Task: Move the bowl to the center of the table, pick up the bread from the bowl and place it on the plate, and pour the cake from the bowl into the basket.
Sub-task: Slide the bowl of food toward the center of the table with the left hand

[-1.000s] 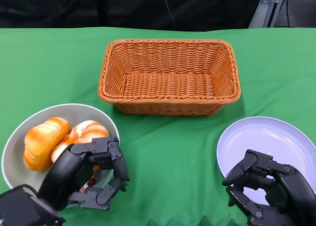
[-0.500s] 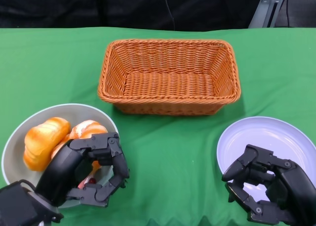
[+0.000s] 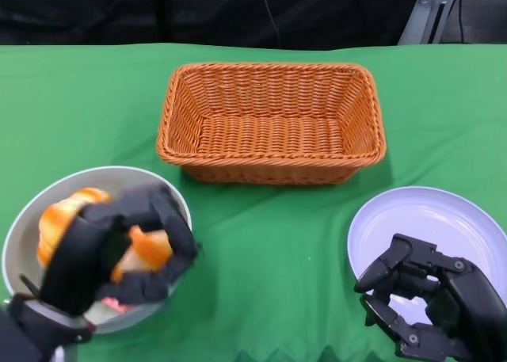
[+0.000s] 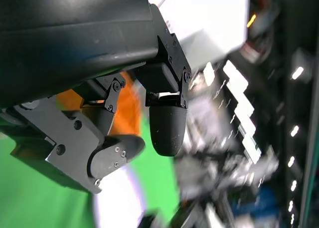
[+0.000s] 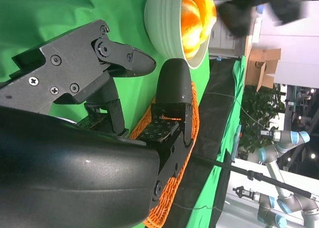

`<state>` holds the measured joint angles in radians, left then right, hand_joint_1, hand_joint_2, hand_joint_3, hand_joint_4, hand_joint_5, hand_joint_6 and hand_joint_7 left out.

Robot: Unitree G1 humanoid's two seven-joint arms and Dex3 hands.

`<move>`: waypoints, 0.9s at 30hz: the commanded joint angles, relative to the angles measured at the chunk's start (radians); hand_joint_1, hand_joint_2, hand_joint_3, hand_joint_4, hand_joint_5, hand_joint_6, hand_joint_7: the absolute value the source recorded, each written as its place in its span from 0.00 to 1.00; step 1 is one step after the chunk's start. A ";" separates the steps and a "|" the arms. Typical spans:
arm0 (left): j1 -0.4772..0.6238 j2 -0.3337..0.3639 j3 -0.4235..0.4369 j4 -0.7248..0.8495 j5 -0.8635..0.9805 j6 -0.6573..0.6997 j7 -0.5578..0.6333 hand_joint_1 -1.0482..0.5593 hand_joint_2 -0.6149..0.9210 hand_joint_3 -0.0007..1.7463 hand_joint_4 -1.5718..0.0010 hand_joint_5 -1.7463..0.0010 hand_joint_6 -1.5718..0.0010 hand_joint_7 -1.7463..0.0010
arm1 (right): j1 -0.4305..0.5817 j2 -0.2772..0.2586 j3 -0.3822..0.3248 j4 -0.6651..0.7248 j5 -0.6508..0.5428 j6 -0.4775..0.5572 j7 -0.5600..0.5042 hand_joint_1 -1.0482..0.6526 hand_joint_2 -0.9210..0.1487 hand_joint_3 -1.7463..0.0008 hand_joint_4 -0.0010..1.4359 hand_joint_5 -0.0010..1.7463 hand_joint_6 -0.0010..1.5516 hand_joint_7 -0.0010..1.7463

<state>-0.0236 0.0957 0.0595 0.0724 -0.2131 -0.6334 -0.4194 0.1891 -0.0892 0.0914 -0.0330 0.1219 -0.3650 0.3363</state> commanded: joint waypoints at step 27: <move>-0.261 0.341 0.212 0.420 0.362 0.565 0.452 0.43 1.00 0.07 0.86 0.97 0.86 1.00 | -0.001 0.003 -0.007 0.042 0.008 -0.052 0.007 0.53 0.27 0.56 0.47 0.90 0.44 0.68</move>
<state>-0.2696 0.4021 0.2844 0.4663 0.1280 -0.0906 0.0260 0.1887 -0.0817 0.0923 0.0045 0.1221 -0.4009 0.3416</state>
